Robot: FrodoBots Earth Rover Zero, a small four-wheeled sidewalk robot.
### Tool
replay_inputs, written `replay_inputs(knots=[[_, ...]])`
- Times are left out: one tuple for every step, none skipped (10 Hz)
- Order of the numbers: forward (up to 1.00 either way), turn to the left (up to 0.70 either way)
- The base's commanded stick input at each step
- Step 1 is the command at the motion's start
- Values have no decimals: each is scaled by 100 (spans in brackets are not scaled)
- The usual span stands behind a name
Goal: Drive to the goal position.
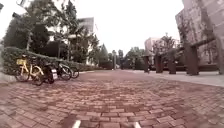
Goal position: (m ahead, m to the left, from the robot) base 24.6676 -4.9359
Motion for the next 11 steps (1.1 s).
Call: replay_inputs(knots=[[45,0],[45,0],[45,0],[48,0],[70,0],[70,0],[70,0],[70,0],[70,0],[70,0],[70,0]])
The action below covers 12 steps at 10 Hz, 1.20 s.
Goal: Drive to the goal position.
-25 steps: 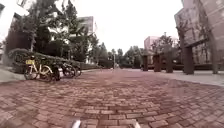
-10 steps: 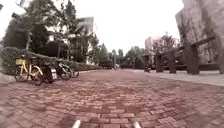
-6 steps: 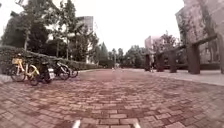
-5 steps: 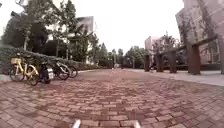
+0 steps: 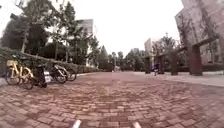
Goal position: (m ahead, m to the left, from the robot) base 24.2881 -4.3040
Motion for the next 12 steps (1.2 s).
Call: replay_inputs(knots=[[70,0],[70,-12],[70,-5],[70,0],[70,0],[70,0],[70,0],[70,0],[70,0],[70,0],[70,0],[70,0]])
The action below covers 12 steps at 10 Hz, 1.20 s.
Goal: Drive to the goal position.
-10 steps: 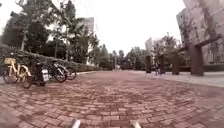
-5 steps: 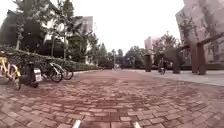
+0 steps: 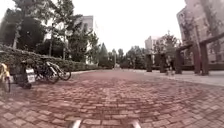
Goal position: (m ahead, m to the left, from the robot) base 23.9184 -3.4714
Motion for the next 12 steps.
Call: replay_inputs(knots=[[70,0],[70,0],[70,0],[70,0],[70,0],[70,0],[70,0],[70,0],[70,0],[70,0],[70,0],[70,0]])
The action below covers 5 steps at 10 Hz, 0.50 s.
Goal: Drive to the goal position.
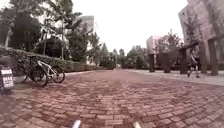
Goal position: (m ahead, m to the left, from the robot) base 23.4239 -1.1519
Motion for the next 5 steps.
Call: replay_inputs(knots=[[70,0],[70,0],[70,0],[70,0],[70,0]])
